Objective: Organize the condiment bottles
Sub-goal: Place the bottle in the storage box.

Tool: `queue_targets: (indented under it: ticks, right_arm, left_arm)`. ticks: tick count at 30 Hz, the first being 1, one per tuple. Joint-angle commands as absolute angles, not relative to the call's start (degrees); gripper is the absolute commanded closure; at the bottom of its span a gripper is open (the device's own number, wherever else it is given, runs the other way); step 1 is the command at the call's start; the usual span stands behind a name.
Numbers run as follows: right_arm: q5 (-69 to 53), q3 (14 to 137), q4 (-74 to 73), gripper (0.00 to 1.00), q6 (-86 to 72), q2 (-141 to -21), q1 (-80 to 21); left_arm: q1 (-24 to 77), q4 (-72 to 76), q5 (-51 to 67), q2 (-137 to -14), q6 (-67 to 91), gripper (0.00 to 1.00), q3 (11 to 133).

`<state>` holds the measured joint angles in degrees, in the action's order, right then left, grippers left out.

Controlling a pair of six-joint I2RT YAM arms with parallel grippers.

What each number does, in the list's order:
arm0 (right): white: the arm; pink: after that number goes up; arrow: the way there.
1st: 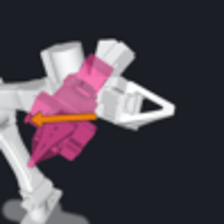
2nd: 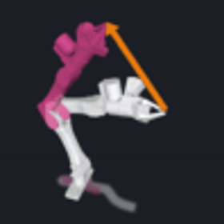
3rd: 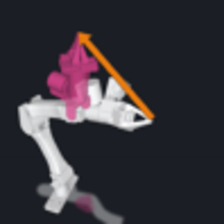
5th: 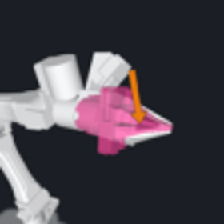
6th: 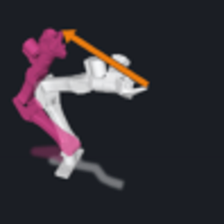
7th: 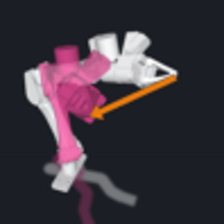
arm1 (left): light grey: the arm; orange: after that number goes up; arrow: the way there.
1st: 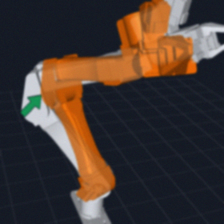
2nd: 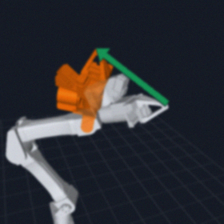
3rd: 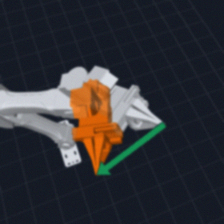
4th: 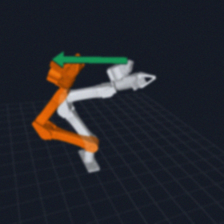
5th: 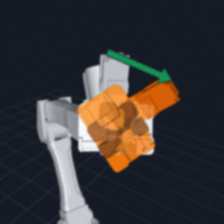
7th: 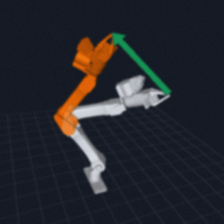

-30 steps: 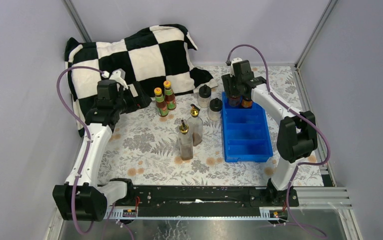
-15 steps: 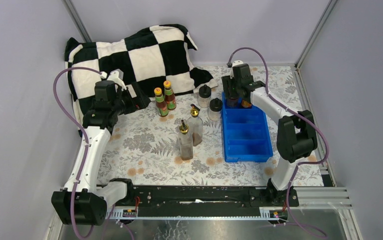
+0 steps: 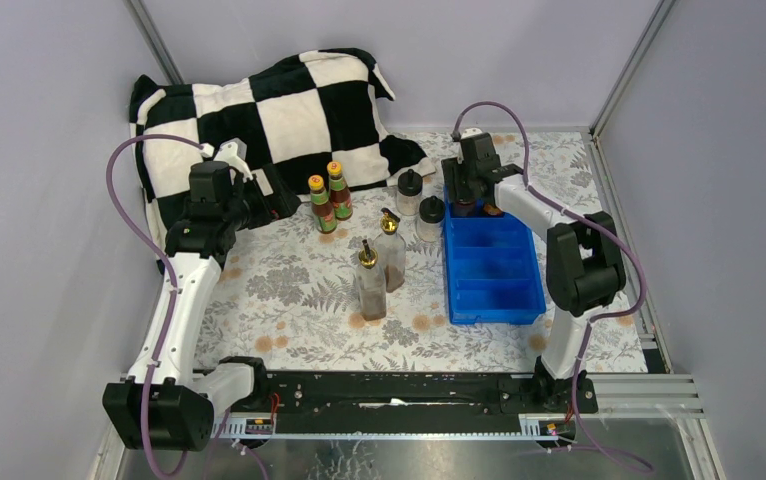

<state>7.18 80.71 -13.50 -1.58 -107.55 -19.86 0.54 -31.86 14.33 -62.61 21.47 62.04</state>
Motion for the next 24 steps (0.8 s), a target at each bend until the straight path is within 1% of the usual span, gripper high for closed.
queue_targets:
  ticks: [1,3,5,7,12,24]
  right_arm:
    - [10.2,83.5,-10.2,0.44,-2.1,-107.1,-19.7]
    - [10.7,83.7,-10.6,0.38,-2.3,-107.5,-19.7]
    - [10.9,83.8,-10.9,0.35,-2.3,-107.5,-19.8]
    - [11.4,83.9,-11.0,0.28,-2.4,-107.5,-19.8]
    - [11.3,84.2,-11.5,0.2,-2.5,-107.2,-19.7]
    - [8.1,87.5,-14.1,0.17,-3.0,-104.0,-19.8]
  left_arm:
    - [0.1,-32.4,14.0,-62.1,21.6,0.01,63.5]
    - [0.2,-32.4,14.0,-62.1,21.5,0.01,63.3]
    - [0.2,-32.4,13.9,-62.1,21.4,0.01,63.4]
    - [0.1,-32.3,13.9,-62.1,21.5,0.01,63.2]
    - [0.2,-32.3,14.1,-62.1,21.6,0.01,63.1]
    - [0.2,-33.2,13.6,-61.7,21.2,0.01,63.8]
